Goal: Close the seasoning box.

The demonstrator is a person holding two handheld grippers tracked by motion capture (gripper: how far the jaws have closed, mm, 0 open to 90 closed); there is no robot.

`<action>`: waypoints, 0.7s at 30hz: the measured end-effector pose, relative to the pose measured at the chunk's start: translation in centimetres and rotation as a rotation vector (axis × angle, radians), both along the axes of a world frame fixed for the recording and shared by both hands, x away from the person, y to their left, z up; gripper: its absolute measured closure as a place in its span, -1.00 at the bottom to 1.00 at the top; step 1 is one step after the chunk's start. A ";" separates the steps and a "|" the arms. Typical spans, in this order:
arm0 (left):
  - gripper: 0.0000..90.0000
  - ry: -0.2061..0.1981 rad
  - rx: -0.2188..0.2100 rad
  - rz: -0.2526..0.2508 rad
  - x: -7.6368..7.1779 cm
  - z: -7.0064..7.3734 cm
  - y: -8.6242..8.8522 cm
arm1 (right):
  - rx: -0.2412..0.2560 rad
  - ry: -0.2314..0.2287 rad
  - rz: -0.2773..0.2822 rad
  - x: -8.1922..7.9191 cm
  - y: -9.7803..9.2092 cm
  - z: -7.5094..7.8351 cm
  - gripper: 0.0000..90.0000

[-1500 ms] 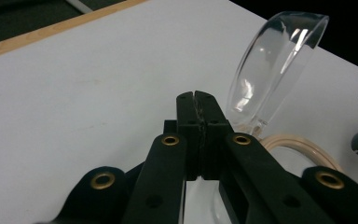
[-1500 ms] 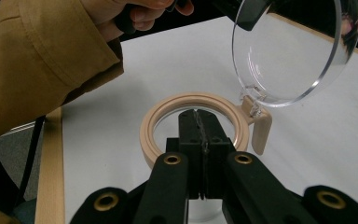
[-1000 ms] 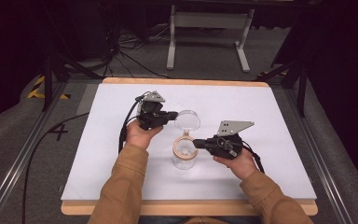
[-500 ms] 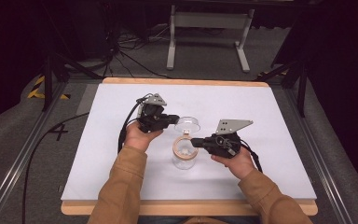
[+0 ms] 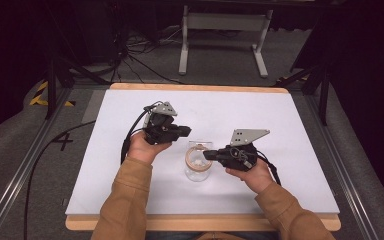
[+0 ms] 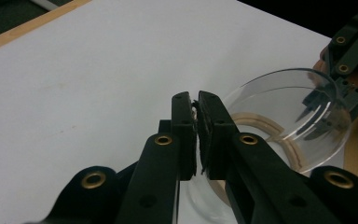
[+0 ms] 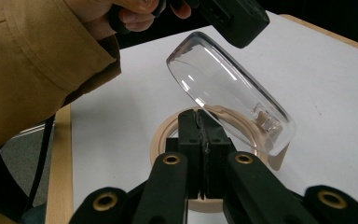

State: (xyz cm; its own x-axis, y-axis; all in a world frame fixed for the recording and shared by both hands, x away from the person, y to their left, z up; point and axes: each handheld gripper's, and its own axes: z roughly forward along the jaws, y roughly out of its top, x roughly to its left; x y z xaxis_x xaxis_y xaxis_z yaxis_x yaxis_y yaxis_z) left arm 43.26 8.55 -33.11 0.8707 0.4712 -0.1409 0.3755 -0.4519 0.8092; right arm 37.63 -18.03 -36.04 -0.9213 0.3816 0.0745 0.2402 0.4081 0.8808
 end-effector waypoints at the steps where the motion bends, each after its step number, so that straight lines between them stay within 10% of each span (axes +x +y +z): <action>1: 0.89 -0.002 0.006 -0.002 -0.1 0.1 0.1 | 0.000 0.001 0.002 0.0 0.0 0.0 0.98; 21: 0.85 0.054 0.049 0.010 -0.9 1.2 1.9 | -0.054 0.078 0.028 -0.6 0.1 -0.1 0.98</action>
